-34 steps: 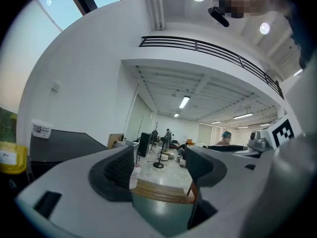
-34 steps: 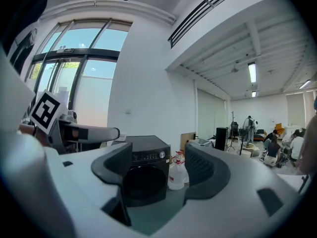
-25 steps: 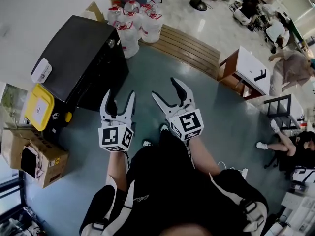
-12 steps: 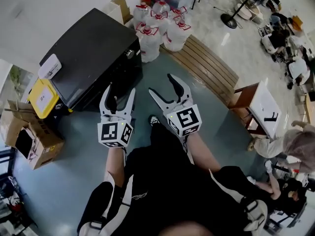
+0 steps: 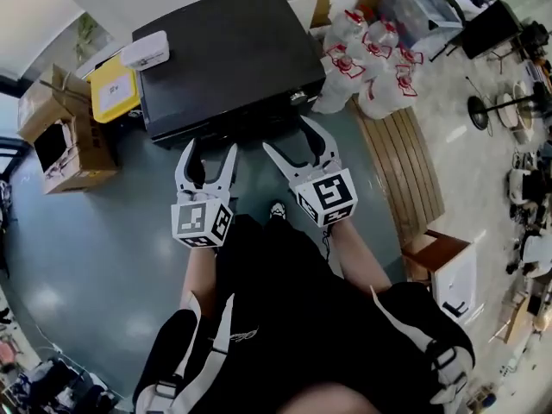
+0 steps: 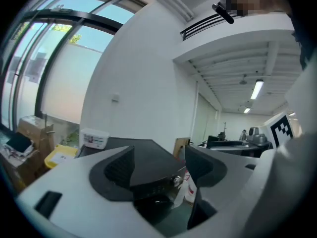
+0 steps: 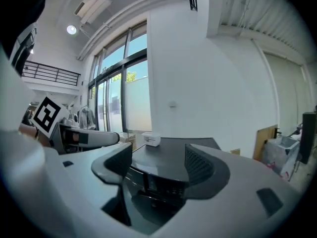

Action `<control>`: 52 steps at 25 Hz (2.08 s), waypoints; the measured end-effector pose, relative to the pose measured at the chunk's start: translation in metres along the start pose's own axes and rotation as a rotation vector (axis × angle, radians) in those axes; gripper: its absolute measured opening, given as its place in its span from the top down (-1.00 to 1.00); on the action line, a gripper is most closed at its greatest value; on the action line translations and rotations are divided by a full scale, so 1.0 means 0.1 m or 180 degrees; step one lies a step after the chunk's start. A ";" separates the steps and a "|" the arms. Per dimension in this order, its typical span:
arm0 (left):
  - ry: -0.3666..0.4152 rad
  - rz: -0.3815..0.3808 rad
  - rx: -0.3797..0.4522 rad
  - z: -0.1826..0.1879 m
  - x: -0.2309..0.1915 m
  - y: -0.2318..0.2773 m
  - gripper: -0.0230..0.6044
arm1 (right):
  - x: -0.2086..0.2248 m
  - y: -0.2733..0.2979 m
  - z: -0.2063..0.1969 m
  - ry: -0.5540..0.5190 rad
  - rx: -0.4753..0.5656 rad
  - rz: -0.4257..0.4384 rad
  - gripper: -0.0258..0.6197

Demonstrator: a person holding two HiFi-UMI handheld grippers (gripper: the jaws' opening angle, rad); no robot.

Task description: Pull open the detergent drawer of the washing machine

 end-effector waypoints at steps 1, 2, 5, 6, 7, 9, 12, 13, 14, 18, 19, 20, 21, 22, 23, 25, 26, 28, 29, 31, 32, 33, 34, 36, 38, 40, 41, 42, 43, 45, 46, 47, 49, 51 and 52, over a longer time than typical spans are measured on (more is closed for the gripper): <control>-0.0005 0.0129 -0.0007 -0.02 -0.10 -0.04 -0.06 | -0.04 0.12 -0.04 0.0011 -0.0031 0.0120 -0.11; -0.0008 0.0250 -0.0013 -0.04 -0.21 -0.09 -0.06 | -0.08 0.24 -0.09 0.0013 -0.0068 0.0234 -0.11; -0.0022 0.0566 -0.0035 -0.14 -0.51 -0.24 -0.06 | -0.24 0.58 -0.23 0.0015 -0.0159 0.0511 -0.11; -0.0036 0.0659 -0.0054 -0.19 -0.61 -0.30 -0.06 | -0.31 0.68 -0.27 0.0018 -0.0186 0.0583 -0.11; -0.0053 0.0747 -0.0081 -0.24 -0.72 -0.35 -0.06 | -0.38 0.76 -0.32 0.0020 -0.0221 0.0648 -0.11; -0.0086 0.0902 -0.0156 -0.35 -0.91 -0.45 -0.06 | -0.50 0.92 -0.44 0.0024 -0.0314 0.0761 -0.11; -0.0118 0.1068 -0.0300 -0.54 -1.17 -0.53 -0.06 | -0.63 1.13 -0.67 0.0028 -0.0483 0.0871 -0.11; -0.0139 0.1106 -0.0351 -0.61 -1.25 -0.55 -0.06 | -0.67 1.19 -0.75 0.0030 -0.0543 0.0889 -0.11; -0.0168 0.1135 -0.0403 -0.68 -1.33 -0.57 -0.06 | -0.71 1.25 -0.83 0.0033 -0.0605 0.0898 -0.11; -0.0230 0.1138 -0.0612 -0.91 -1.60 -0.57 -0.06 | -0.83 1.47 -1.12 0.0045 -0.0863 0.0902 -0.11; -0.0239 0.1124 -0.0671 -0.97 -1.66 -0.55 -0.06 | -0.86 1.52 -1.17 0.0059 -0.0911 0.0897 -0.11; -0.0256 0.1112 -0.0729 -1.04 -1.73 -0.53 -0.06 | -0.87 1.57 -1.22 0.0077 -0.0953 0.0889 -0.11; -0.0280 0.1101 -0.0781 -1.10 -1.79 -0.51 -0.06 | -0.89 1.62 -1.27 0.0096 -0.0993 0.0878 -0.11; -0.0308 0.1090 -0.0826 -1.15 -1.86 -0.49 -0.06 | -0.90 1.67 -1.32 0.0116 -0.1035 0.0861 -0.11; -0.0334 0.1076 -0.0867 -1.20 -1.93 -0.46 -0.06 | -0.91 1.74 -1.37 0.0133 -0.1080 0.0839 -0.11; -0.0384 0.1035 -0.0959 -1.29 -2.07 -0.43 -0.06 | -0.93 1.86 -1.47 0.0164 -0.1184 0.0787 -0.11; -0.0409 0.1005 -0.1009 -1.33 -2.14 -0.41 -0.06 | -0.94 1.91 -1.52 0.0179 -0.1242 0.0763 -0.11; -0.0455 0.0926 -0.1099 -1.39 -2.28 -0.38 -0.06 | -0.97 2.01 -1.62 0.0205 -0.1363 0.0719 -0.11; -0.0467 0.0881 -0.1133 -1.42 -2.35 -0.35 -0.06 | -0.98 2.06 -1.66 0.0218 -0.1419 0.0698 -0.11; -0.0456 0.0796 -0.1189 -1.49 -2.47 -0.29 -0.06 | -1.00 2.14 -1.75 0.0242 -0.1509 0.0659 -0.11; -0.0443 0.0760 -0.1215 -1.52 -2.52 -0.25 -0.06 | -1.01 2.18 -1.79 0.0256 -0.1545 0.0640 -0.11; -0.0435 0.0727 -0.1242 -1.56 -2.58 -0.20 -0.06 | -1.01 2.22 -1.83 0.0275 -0.1577 0.0615 -0.11; -0.0431 0.0695 -0.1268 -1.60 -2.63 -0.16 -0.06 | -1.00 2.26 -1.88 0.0302 -0.1608 0.0585 -0.11; -0.0431 0.0639 -0.1318 -1.66 -2.73 -0.08 -0.06 | -0.99 2.34 -1.95 0.0362 -0.1668 0.0510 -0.11; -0.0427 0.0586 -0.1370 -1.71 -2.82 -0.02 -0.06 | -0.98 2.41 -2.00 0.0402 -0.1714 0.0436 -0.11; -0.0424 0.0524 -0.1410 -1.75 -2.90 0.03 -0.06 | -0.99 2.47 -2.03 0.0412 -0.1751 0.0392 -0.10; -0.0427 0.0491 -0.1422 -1.76 -2.94 0.05 -0.06 | -1.00 2.50 -2.04 0.0408 -0.1761 0.0380 -0.10; -0.0434 0.0457 -0.1431 -1.77 -2.97 0.07 -0.06 | -1.01 2.54 -2.05 0.0399 -0.1765 0.0367 -0.10; -0.0441 0.0423 -0.1440 -1.78 -2.99 0.08 -0.06 | -1.02 2.56 -2.06 0.0391 -0.1765 0.0348 -0.10; -0.0451 0.0351 -0.1463 -1.81 -3.01 0.10 -0.06 | -1.04 2.61 -2.07 0.0392 -0.1764 0.0296 -0.08; -0.0456 0.0321 -0.1474 -1.83 -3.02 0.11 -0.06 | -1.05 2.63 -2.08 0.0397 -0.1768 0.0264 -0.06; -0.0473 0.0295 -0.1478 -1.83 -3.04 0.13 -0.06 | -1.07 2.64 -2.08 0.0400 -0.1776 0.0225 -0.05; -0.0541 0.0252 -0.1468 -1.83 -3.06 0.15 -0.06 | -1.09 2.65 -2.09 0.0398 -0.1793 0.0122 -0.03; -0.0583 0.0202 -0.1459 -1.82 -3.08 0.17 -0.06 | -1.09 2.65 -2.09 0.0374 -0.1787 0.0031 0.03; -0.0577 0.0172 -0.1463 -1.81 -3.09 0.18 -0.06 | -1.08 2.66 -2.09 0.0349 -0.1780 0.0009 0.06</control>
Point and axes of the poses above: the fingertips, and each gripper's own axes: y forward along the fingers, x to its right, z out of its top, the point moved 8 cm from there along -y, backward along the fingers, and after that the axes turned 4 degrees about x, right-handed, at the moved point
